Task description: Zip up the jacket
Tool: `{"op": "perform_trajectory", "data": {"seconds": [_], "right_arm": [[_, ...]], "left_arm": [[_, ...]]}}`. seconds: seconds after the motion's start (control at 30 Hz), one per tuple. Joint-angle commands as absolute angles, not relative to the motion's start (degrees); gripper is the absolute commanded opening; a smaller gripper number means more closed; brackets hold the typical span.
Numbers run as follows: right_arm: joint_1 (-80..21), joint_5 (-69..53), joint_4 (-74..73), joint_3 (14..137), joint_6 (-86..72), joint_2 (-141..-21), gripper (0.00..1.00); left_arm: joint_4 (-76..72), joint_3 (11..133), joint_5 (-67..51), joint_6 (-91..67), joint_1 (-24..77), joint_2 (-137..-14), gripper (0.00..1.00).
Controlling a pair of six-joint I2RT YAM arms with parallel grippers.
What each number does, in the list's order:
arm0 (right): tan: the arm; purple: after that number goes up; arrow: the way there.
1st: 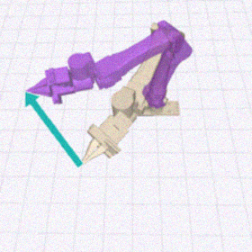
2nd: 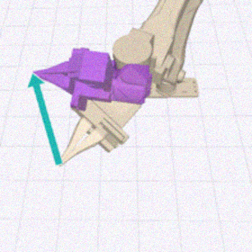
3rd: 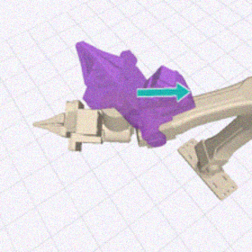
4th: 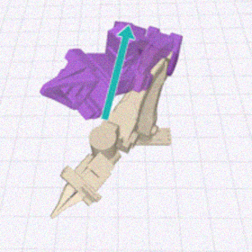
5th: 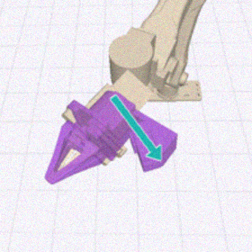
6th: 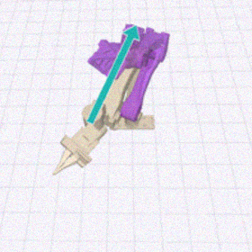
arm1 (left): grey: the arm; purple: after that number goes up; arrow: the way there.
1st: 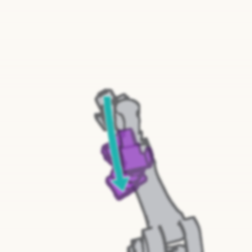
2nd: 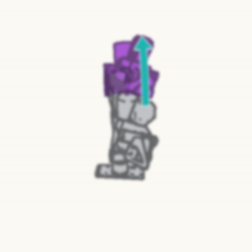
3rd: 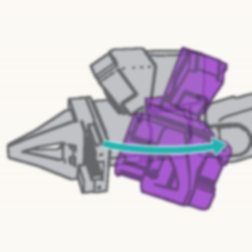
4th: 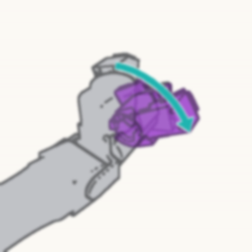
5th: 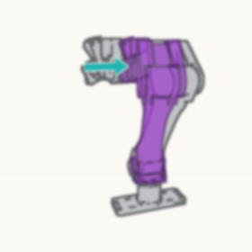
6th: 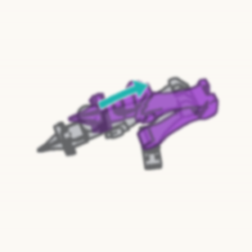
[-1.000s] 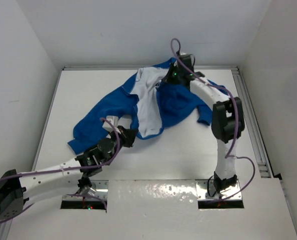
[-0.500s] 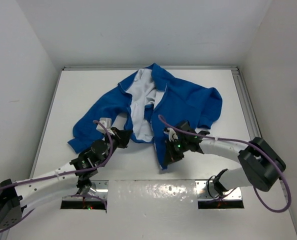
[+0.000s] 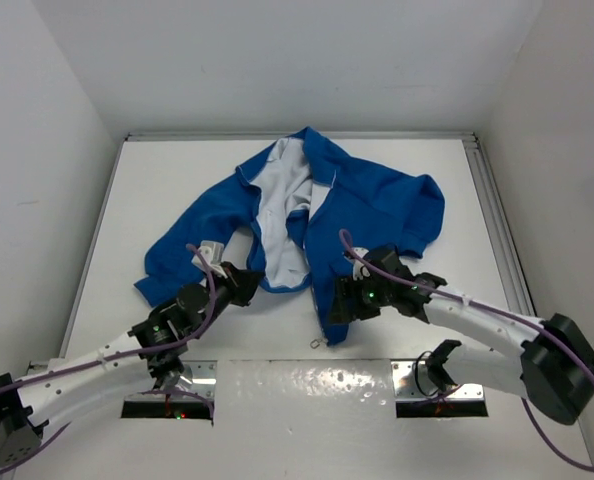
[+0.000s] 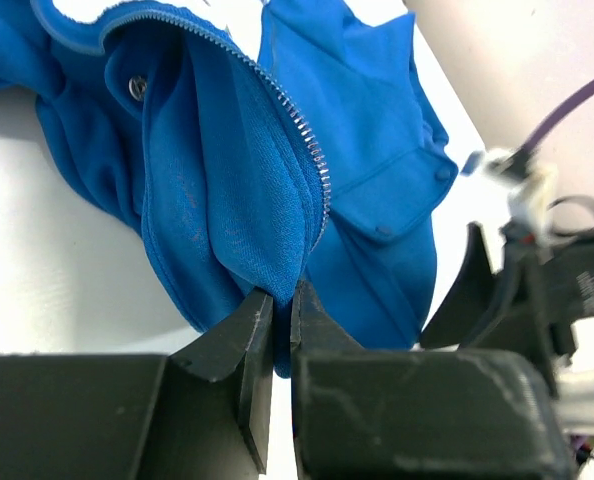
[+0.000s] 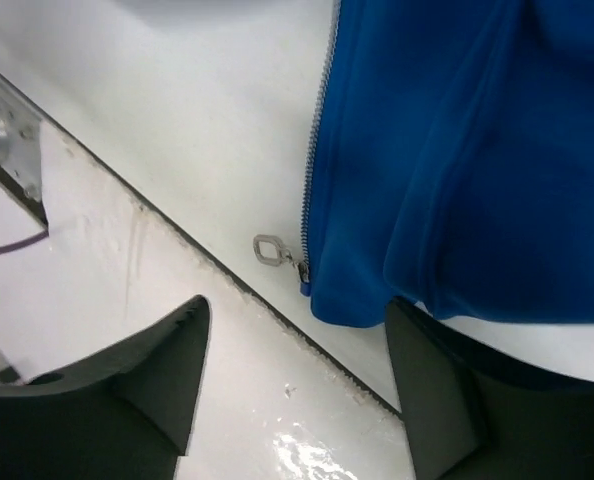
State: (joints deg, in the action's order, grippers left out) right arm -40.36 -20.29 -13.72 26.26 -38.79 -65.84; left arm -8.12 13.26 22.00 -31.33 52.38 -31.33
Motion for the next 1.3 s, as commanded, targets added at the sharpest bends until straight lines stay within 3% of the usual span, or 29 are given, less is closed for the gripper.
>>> {"op": "perform_trajectory", "data": {"seconds": [0.0, 0.07, 0.13, 0.17, 0.33, 0.47, 0.5, 0.57, 0.93, 1.27], "right_arm": [[-40.6, -15.1, -15.7, 26.4, -39.2, -61.2, 0.66], [-41.0, -14.9, -14.0, 25.0, -40.5, -60.4, 0.41], [-42.4, -12.8, -13.7, 25.0, -40.6, -61.2, 0.04], [-43.4, -11.8, -13.8, 25.7, -40.5, -62.2, 0.0], [-52.8, -2.0, -15.6, 29.5, -37.9, -65.1, 0.0], [-54.3, 3.4, -15.2, 28.6, -37.7, -67.4, 0.26], [-54.5, 3.6, -14.3, 28.3, -37.8, -68.1, 0.37], [-55.1, 5.4, -14.0, 27.9, -37.8, -68.8, 0.44], [-58.4, 9.8, -10.5, 26.5, -40.0, -75.6, 0.46], [-63.5, 20.2, -18.6, 30.7, -43.0, -74.8, 0.45]], "left_arm": [[-6.0, 14.7, 20.3, -31.7, 51.9, -30.2, 0.0], [-5.3, 15.3, 19.7, -31.8, 51.9, -30.6, 0.0], [-5.0, 15.3, 19.1, -32.0, 51.9, -30.6, 0.0], [-5.0, 15.3, 19.1, -32.2, 51.9, -30.8, 0.0], [-2.4, 17.8, 19.2, -31.9, 51.9, -33.4, 0.0], [-3.0, 17.8, 17.7, -32.1, 51.9, -34.1, 0.0], [-2.8, 18.0, 17.1, -32.2, 51.9, -34.3, 0.0], [-3.4, 17.6, 16.5, -32.7, 51.9, -34.3, 0.0], [-4.3, 17.9, 15.5, -32.6, 51.9, -35.1, 0.0], [-3.9, 18.0, 16.5, -32.3, 51.9, -35.2, 0.0]]}}
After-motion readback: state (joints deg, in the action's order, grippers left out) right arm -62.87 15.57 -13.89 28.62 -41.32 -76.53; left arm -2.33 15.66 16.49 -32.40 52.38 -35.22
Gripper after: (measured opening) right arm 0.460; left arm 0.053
